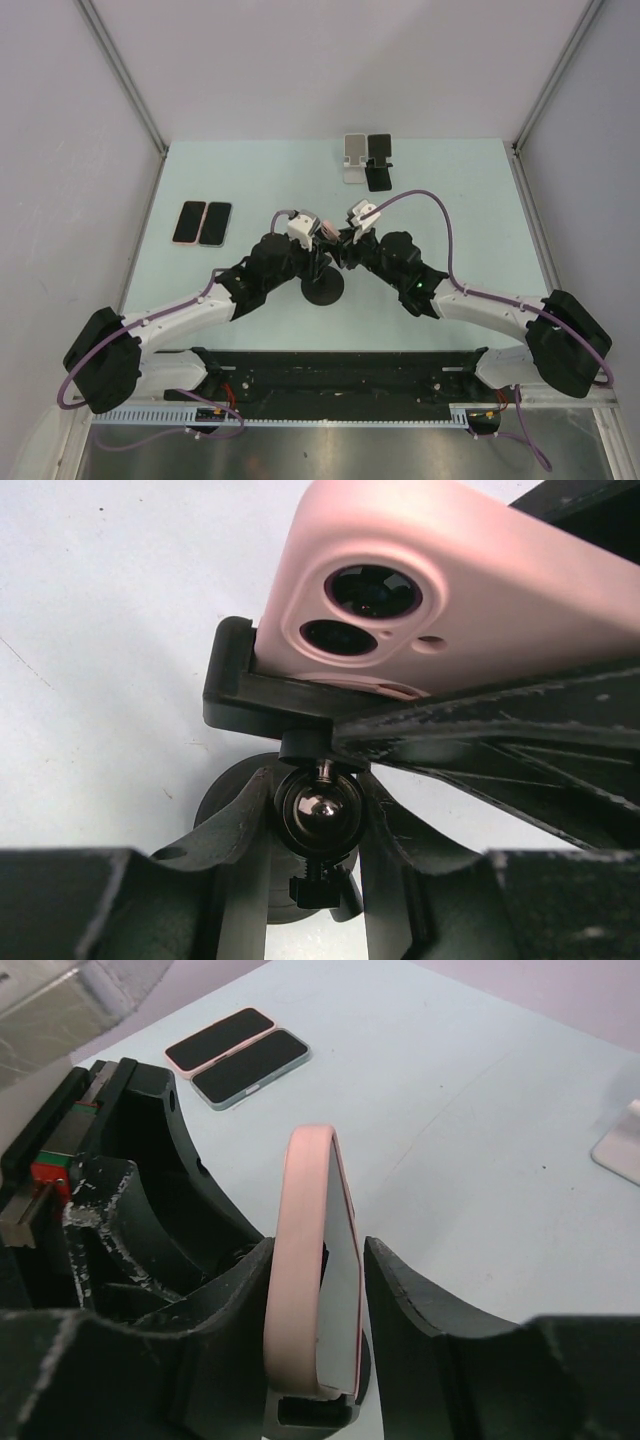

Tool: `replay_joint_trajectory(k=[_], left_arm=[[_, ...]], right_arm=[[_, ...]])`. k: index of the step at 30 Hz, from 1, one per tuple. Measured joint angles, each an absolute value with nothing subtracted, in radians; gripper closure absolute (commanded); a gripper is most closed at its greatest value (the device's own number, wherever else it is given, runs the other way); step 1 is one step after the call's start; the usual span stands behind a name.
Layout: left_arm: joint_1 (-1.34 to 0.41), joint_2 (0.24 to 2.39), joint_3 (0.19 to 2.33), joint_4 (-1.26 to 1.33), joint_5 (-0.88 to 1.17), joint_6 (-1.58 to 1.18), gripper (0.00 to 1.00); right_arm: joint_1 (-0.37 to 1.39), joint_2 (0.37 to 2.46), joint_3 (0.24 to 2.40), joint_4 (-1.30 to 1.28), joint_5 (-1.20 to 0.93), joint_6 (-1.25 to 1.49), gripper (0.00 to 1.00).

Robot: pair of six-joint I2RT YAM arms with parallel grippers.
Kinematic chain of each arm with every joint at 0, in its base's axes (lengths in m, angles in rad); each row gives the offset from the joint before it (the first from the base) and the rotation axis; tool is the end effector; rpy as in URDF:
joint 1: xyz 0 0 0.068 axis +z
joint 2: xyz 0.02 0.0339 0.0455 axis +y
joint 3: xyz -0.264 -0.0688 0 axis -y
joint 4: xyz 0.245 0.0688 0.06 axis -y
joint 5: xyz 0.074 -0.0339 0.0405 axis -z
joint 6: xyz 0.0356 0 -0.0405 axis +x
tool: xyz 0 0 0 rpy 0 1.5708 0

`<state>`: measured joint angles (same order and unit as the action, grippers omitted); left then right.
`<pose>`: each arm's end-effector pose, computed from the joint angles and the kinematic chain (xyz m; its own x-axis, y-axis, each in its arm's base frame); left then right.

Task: Remove the phone from the phone stand

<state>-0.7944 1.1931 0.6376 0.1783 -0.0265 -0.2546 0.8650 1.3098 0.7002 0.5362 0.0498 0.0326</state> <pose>0.1859 -0.1879 0.2403 -0.4250 0.0735 -0.9022 0.6085 0.7611 -0.2247 0.1936 0.2244 0.2694 -0.0713 -0.0334 -0.9969 -0.7260 0.6871 0.0289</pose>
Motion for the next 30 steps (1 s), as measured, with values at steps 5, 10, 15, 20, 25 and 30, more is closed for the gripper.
replay_joint_trajectory(k=[5,10,15,20,25,30], left_arm=[[-0.794,1.193,0.636,0.181,-0.035,-0.262,1.00],[-0.794,1.193,0.636,0.185,-0.042,-0.266,0.99],[-0.794,1.193,0.636,0.185,-0.042,-0.267,1.00],[-0.794,1.193,0.636,0.185,-0.042,-0.271,1.00],[-0.794,1.193,0.636,0.186,-0.043,-0.273,1.00],[-0.796,1.196,0.636,0.190,-0.043,-0.273,0.82]], right_arm=[[0.871,1.336,0.696,0.582,0.060,0.029,0.67],[0.873,1.343,0.694,0.600,0.063,0.029,0.62],[0.869,1.343,0.693,0.616,0.064,0.035,0.55],[0.853,1.340,0.692,0.619,0.065,0.052,0.59],[0.849,1.338,0.692,0.617,0.052,0.056,0.84],[0.849,1.338,0.692,0.614,0.058,0.033,1.00]])
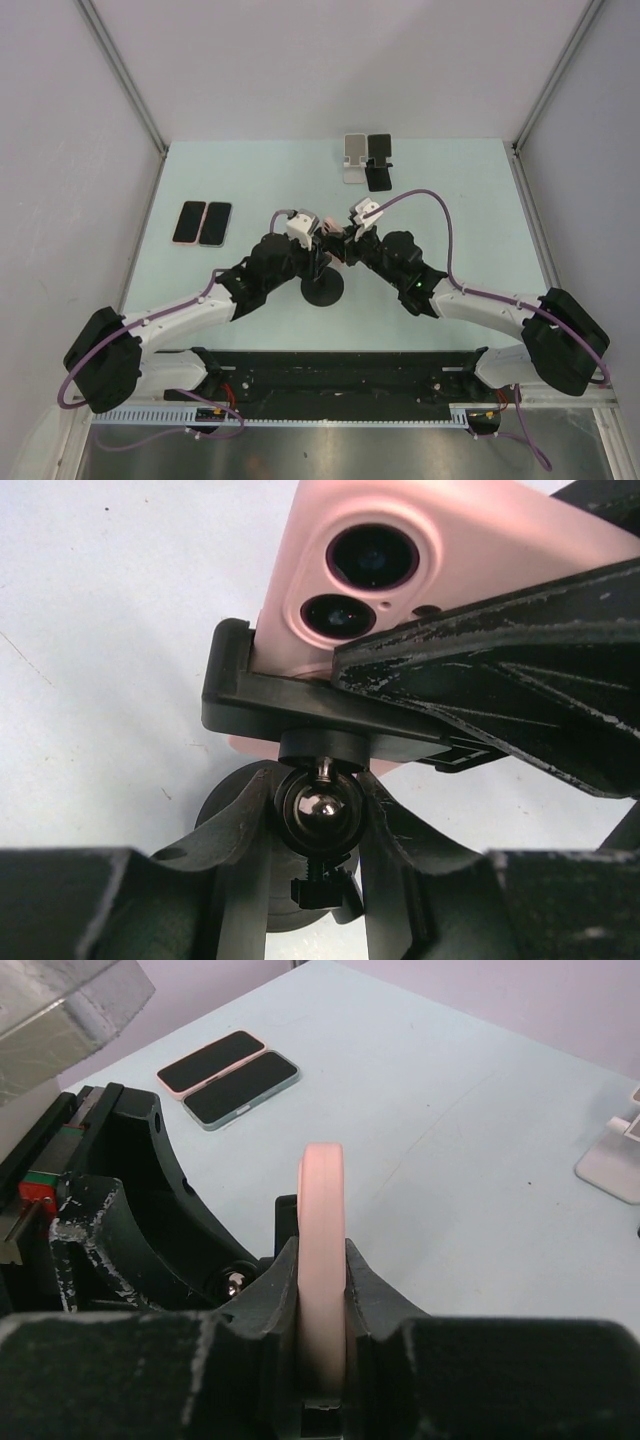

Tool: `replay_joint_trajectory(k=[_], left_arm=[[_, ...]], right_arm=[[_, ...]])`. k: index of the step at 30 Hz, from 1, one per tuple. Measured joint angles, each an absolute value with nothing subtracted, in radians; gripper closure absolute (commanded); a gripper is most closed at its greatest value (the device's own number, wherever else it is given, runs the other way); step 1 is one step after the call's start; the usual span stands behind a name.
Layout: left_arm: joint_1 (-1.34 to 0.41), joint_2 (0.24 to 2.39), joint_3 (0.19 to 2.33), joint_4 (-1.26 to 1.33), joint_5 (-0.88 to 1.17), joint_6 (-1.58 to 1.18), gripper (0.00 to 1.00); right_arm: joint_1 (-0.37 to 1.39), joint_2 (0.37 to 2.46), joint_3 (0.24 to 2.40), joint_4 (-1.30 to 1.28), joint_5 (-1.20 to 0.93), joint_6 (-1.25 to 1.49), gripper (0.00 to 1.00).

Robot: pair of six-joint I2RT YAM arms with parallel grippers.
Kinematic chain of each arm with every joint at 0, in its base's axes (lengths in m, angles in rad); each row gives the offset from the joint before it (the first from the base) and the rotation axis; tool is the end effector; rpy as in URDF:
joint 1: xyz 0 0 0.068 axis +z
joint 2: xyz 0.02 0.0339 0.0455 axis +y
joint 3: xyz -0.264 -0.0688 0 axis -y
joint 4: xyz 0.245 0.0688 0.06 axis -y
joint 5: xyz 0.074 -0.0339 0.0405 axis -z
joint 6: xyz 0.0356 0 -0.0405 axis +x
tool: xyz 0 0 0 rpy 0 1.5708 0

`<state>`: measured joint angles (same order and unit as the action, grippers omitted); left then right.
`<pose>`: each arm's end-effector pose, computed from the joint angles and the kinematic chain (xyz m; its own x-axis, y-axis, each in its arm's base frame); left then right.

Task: Remove the phone from the phone stand

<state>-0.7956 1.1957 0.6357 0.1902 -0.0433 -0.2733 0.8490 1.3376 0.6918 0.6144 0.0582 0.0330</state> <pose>0.1865 -0.1881 0.2402 -0.4286 0.0521 -0.9020 0.5917 0.7707 -0.2366 0.1999 0.2240 0.2674 -0.0442 -0.0004 -0.9990 -0.7099 0.7036 0.0312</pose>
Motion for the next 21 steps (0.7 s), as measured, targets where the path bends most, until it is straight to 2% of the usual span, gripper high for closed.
replay_joint_trajectory(k=[2,3,6,10,14,15,17,18,19,20,21], left_arm=[[-0.796,1.196,0.635,0.190,-0.045,-0.273,0.68],[-0.796,1.196,0.636,0.190,-0.047,-0.272,0.58],[-0.796,1.197,0.635,0.189,-0.049,-0.273,0.44],[-0.796,1.208,0.635,0.178,-0.054,-0.269,0.40],[-0.796,1.226,0.636,0.175,-0.056,-0.264,0.46],[-0.798,1.229,0.636,0.176,-0.057,-0.262,0.51],[-0.802,1.235,0.638,0.179,-0.050,-0.262,0.64],[-0.805,1.237,0.641,0.179,-0.047,-0.263,0.79],[-0.811,1.241,0.646,0.178,-0.043,-0.253,0.85],[-0.813,1.242,0.649,0.178,-0.043,-0.254,0.97],[-0.815,1.242,0.651,0.177,-0.045,-0.242,1.00]], right_arm=[[0.854,1.336,0.692,0.612,0.065,0.028,1.00],[0.856,1.335,0.692,0.611,0.065,0.027,1.00],[0.868,1.329,0.692,0.599,0.077,0.020,1.00],[0.883,1.313,0.690,0.575,0.101,0.006,1.00],[0.893,1.301,0.690,0.552,0.115,0.003,1.00],[0.895,1.299,0.690,0.550,0.118,0.003,1.00],[0.899,1.294,0.690,0.540,0.126,0.004,1.00],[0.900,1.292,0.690,0.536,0.129,0.004,1.00],[0.901,1.290,0.690,0.532,0.134,0.004,1.00],[0.902,1.288,0.690,0.529,0.141,0.007,1.00],[0.904,1.287,0.690,0.526,0.146,0.007,1.00]])
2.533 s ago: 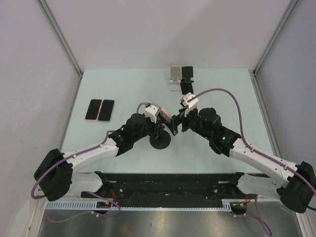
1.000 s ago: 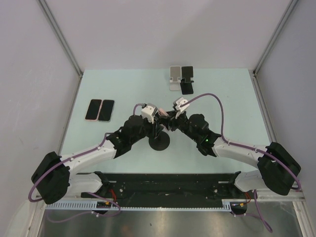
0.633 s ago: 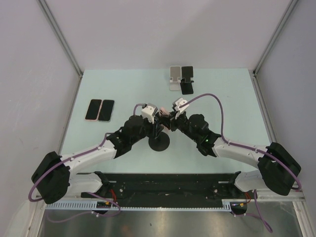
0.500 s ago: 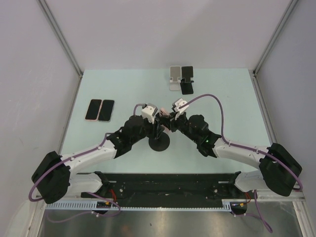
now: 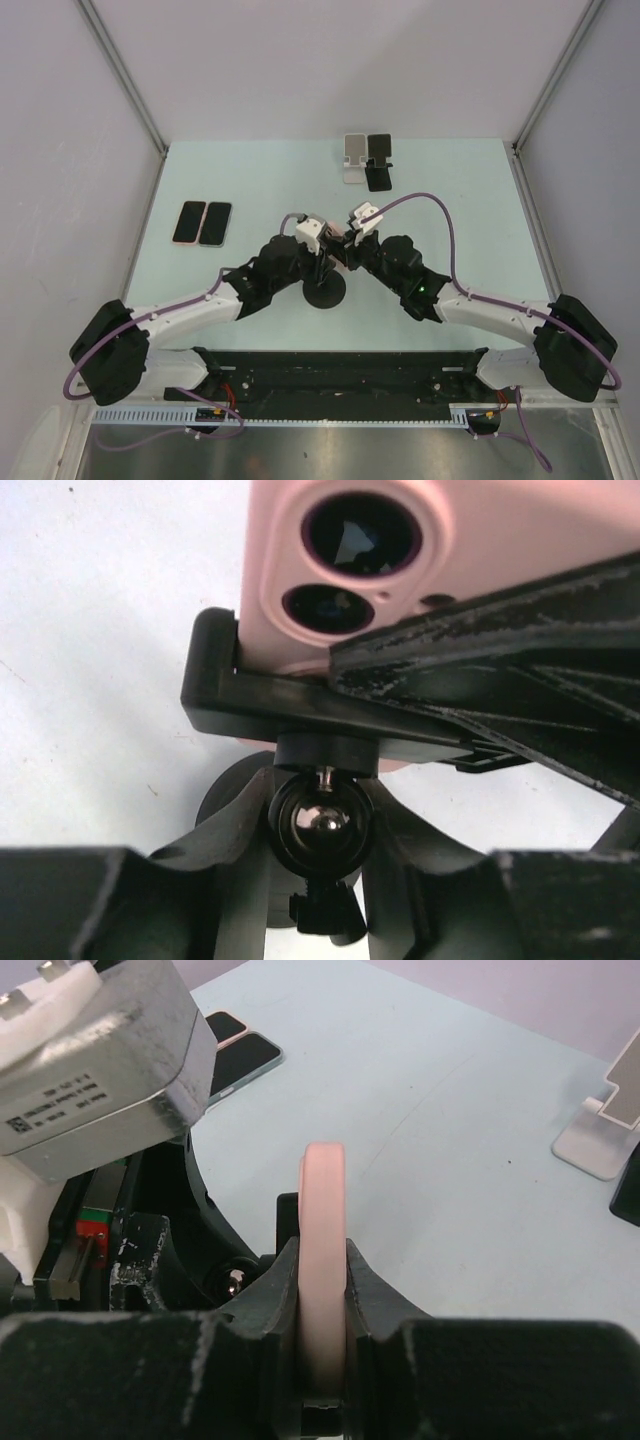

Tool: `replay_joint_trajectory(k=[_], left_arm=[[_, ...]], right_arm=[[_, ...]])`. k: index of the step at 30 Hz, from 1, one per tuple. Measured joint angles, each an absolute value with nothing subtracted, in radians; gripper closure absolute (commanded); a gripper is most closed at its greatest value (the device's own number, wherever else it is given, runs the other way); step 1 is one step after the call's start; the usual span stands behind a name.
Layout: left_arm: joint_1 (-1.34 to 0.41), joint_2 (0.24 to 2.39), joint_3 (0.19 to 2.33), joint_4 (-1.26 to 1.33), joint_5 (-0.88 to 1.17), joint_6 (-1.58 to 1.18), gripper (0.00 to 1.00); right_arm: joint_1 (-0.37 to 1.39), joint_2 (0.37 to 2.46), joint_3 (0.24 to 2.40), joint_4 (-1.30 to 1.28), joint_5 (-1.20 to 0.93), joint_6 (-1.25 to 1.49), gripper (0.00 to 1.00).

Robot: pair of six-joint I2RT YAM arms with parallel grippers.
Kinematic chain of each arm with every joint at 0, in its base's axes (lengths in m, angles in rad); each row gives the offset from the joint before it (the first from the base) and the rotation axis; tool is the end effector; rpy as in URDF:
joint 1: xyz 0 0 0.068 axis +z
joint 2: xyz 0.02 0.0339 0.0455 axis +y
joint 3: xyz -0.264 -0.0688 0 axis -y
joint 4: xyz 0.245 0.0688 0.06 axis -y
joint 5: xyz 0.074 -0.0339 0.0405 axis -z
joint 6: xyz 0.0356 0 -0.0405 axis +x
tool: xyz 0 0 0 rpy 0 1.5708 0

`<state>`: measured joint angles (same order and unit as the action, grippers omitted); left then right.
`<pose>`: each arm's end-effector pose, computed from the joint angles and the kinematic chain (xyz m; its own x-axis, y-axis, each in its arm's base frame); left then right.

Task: Remove the phone from the phone stand

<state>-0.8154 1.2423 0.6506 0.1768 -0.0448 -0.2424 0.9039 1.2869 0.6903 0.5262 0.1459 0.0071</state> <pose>0.1876 -0.1969 0.2324 -0.4361 0.1133 -0.8927 0.6124 0.7643 -0.2021 0.1843 0.2258 0.2712 -0.0484 -0.0501 -0.9976 -0.6874 0.7263 -0.0031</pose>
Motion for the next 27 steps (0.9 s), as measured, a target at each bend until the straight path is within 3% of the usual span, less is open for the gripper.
replay_joint_trajectory(k=[27], left_arm=[[-0.849,1.222,0.651,0.163,-0.004,-0.428,1.00]], right_arm=[[1.013,1.101,0.717,0.146,0.359,0.153,1.00]])
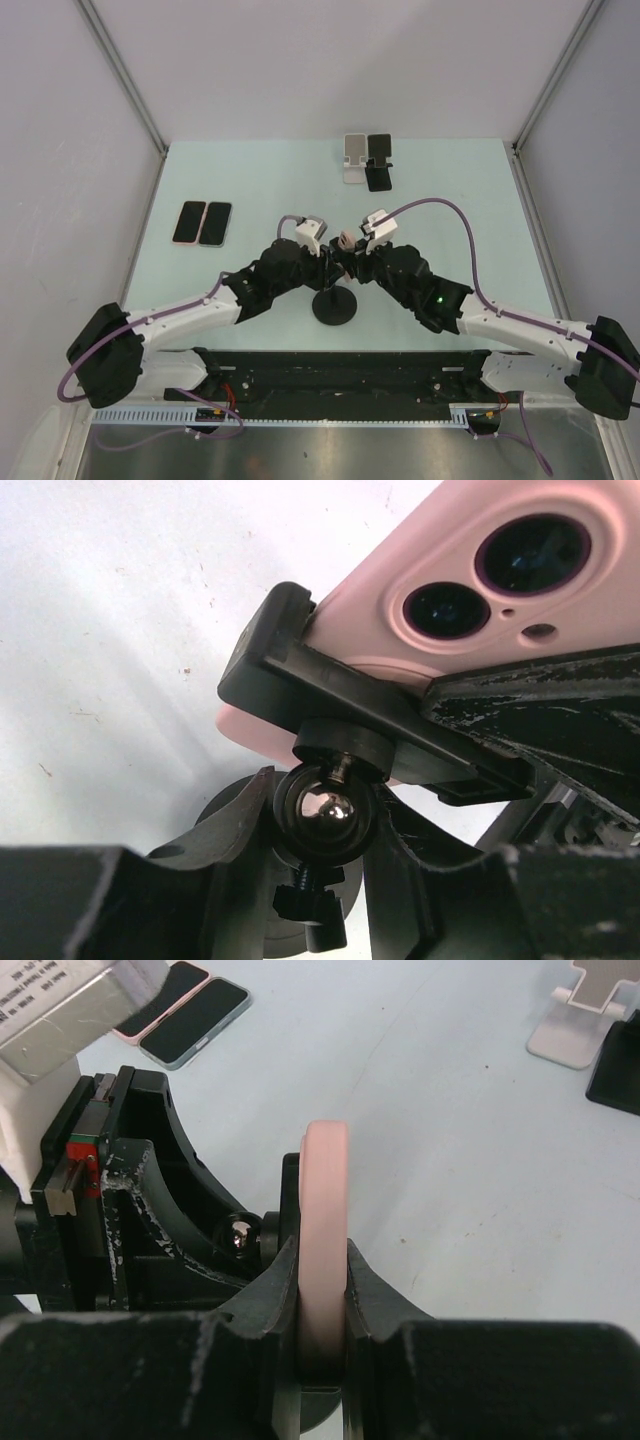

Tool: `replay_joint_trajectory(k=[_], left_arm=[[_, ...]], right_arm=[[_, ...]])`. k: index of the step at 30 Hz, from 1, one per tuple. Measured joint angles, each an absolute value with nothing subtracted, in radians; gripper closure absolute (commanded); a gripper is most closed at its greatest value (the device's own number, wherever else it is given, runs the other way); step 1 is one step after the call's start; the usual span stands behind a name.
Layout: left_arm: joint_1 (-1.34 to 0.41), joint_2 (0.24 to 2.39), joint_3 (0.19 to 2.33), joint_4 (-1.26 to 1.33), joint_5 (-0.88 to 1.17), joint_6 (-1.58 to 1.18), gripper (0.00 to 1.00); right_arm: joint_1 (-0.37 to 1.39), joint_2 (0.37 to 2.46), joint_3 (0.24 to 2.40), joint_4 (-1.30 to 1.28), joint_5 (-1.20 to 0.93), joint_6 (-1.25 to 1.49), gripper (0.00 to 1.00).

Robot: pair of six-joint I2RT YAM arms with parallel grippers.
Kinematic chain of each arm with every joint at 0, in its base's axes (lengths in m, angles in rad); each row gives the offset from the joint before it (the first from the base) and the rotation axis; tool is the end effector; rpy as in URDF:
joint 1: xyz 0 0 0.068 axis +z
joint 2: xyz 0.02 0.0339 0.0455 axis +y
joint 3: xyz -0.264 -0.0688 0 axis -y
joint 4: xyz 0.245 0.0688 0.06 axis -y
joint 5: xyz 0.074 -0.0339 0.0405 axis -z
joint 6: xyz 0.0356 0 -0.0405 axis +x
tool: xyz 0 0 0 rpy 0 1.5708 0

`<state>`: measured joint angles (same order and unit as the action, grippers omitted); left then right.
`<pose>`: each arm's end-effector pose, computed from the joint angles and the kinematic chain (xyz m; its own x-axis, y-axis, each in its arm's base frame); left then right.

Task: Remove the phone from the phone stand

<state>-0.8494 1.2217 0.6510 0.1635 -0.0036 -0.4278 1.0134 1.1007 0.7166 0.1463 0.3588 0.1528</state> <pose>0.1777 -0.2018 0.2363 -0.5486 -0.0044 -0.8361 0.5727 0.7265 -0.3797 0.1452 0.2092 0.2874 -0.2166 -0.0781 -0.9731 -0.5879 0.8062 0.0662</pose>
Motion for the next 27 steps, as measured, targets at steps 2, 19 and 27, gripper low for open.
replay_joint_trajectory(k=[2,19,27], left_arm=[[-0.849,1.218,0.651,0.163,-0.003,-0.437,0.99],[-0.848,1.169,0.585,0.228,0.011,-0.458,1.00],[-0.848,1.139,0.562,0.245,-0.021,-0.369,1.00]], right_arm=[[1.006,1.089,0.717,0.131,0.348,0.168,1.00],[0.907,1.032,0.701,0.064,0.184,0.314,1.00],[0.904,1.073,0.720,0.092,0.149,0.274,1.00]])
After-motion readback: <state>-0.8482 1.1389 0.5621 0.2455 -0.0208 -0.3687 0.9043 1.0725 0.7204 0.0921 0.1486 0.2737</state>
